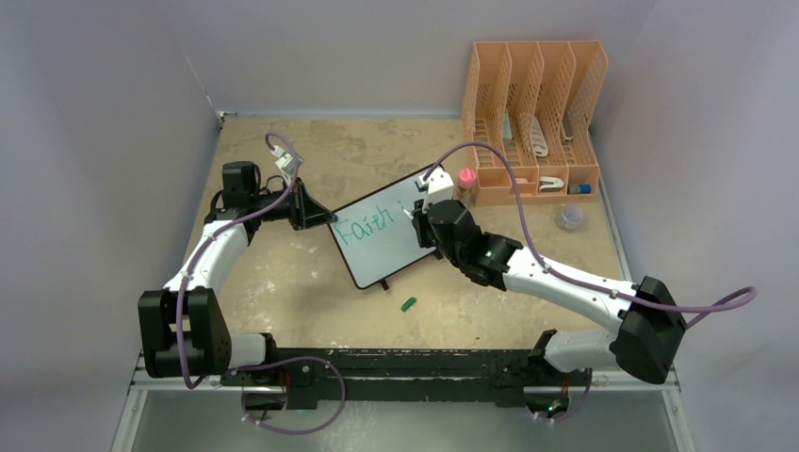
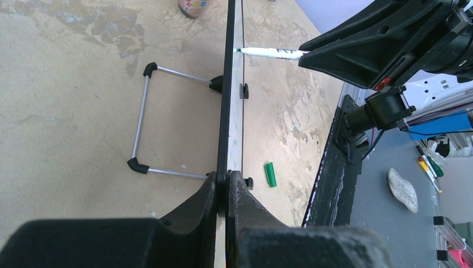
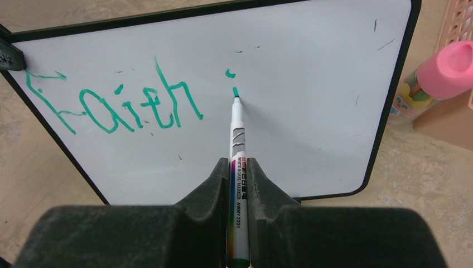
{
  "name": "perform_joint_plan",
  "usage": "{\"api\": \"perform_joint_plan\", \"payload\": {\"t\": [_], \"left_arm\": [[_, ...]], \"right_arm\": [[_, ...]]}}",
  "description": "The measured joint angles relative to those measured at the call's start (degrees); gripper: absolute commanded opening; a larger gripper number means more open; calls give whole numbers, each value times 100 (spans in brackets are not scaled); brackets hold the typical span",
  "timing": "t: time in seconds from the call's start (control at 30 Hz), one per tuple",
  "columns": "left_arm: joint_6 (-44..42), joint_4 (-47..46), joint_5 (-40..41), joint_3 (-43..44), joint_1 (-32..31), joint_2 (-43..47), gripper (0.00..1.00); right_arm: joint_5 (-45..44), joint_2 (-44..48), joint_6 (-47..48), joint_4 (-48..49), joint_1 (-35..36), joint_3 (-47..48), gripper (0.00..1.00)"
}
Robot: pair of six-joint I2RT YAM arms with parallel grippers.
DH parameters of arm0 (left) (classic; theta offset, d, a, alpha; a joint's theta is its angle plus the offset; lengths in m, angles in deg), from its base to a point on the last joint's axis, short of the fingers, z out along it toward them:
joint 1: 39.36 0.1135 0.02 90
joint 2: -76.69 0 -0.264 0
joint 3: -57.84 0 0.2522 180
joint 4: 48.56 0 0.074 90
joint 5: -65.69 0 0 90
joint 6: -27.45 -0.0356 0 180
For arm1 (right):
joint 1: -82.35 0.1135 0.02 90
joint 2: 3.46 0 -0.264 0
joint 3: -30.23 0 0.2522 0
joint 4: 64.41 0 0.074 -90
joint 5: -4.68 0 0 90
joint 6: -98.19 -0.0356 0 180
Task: Write a sentence on the whiteboard
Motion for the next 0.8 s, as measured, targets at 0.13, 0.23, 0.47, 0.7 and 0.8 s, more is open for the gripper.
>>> {"api": "perform_joint_plan", "payload": {"t": [0.13, 0.23, 0.47, 0.7, 0.8], "left_arm": [[0, 2, 0, 0, 0, 0, 0], [0, 0, 0, 0, 0, 0, 0], [0, 2, 2, 0, 0, 0, 0], [0, 9, 0, 0, 0, 0, 0], [-2, 13, -4, 0, 0, 2, 0]], "right_arm": [[0, 0, -26, -63, 0, 0, 0], [0, 0, -50, -103, 0, 0, 0], [2, 0, -131, -238, 0, 0, 0], [4, 7, -177, -356, 4, 0, 0], [7, 37, -186, -365, 4, 0, 0]]}}
